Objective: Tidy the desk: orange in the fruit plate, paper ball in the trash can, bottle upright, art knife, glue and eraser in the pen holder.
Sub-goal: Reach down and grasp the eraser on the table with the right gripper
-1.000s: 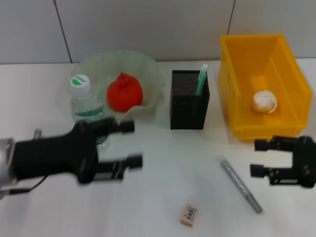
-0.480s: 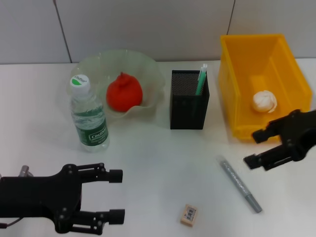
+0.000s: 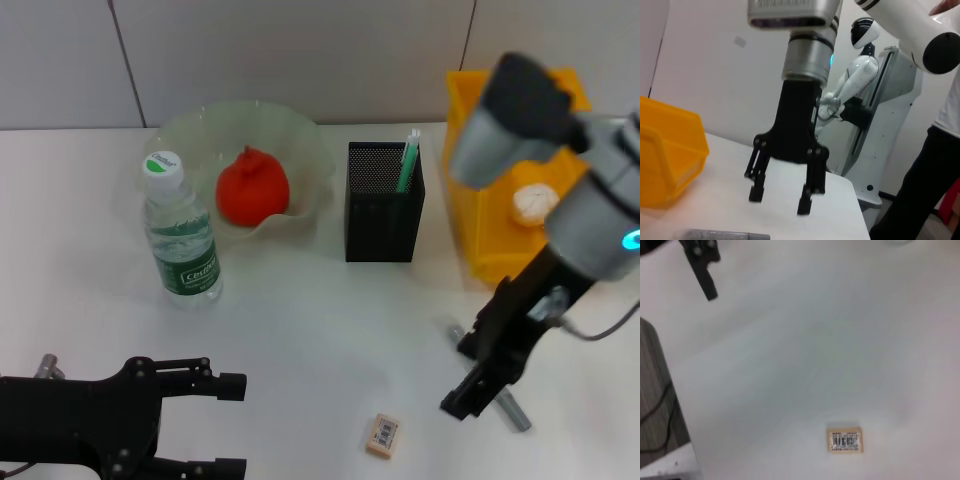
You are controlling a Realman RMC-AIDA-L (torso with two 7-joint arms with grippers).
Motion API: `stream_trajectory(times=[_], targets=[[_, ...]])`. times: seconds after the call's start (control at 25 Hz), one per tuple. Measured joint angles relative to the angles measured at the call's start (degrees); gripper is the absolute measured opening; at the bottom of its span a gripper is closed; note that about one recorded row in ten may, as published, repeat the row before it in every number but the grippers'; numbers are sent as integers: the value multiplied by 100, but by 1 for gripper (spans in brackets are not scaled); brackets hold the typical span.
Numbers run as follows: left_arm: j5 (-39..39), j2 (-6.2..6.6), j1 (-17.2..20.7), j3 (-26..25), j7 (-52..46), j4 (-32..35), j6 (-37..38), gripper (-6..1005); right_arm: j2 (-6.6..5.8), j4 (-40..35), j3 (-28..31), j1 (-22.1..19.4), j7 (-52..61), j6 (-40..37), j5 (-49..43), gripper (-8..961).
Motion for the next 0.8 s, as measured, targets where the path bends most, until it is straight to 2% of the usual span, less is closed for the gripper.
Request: stream_trajectory(times=[0.04, 0.16, 0.2, 0.32, 0.36, 0.4, 0.44, 0.6, 0.8], targets=[[1, 0, 1, 0, 7, 0, 1, 831, 0, 0, 0, 0, 0, 0, 0, 775], [3, -10, 1, -3, 27, 0, 5, 831, 17, 113, -648, 65, 335, 316, 3, 775], [4, -11, -1, -4, 29, 0, 5, 831, 25, 138, -1049, 84, 543, 536, 16, 775], [7, -14, -13, -6, 30, 0, 6, 831, 29, 157, -1604, 91, 889, 876, 91, 775], [7, -14, -13, -6, 30, 0, 6, 831, 29, 157, -1604, 91, 889, 876, 91, 775], [14, -14, -14, -7, 30, 0, 6, 831, 31, 201, -1927, 121, 1042, 1018, 190, 775], [52, -17, -15, -7, 30, 0, 1, 831, 31, 201, -1927, 121, 1042, 1018, 190, 775], [206, -45, -35, -44, 34, 0, -44, 831, 50, 326, -2679, 256, 1381, 1396, 396, 775], [234, -62, -38, -52, 39, 0, -57, 831, 56, 511, -3219, 418, 1737, 1800, 417, 775]])
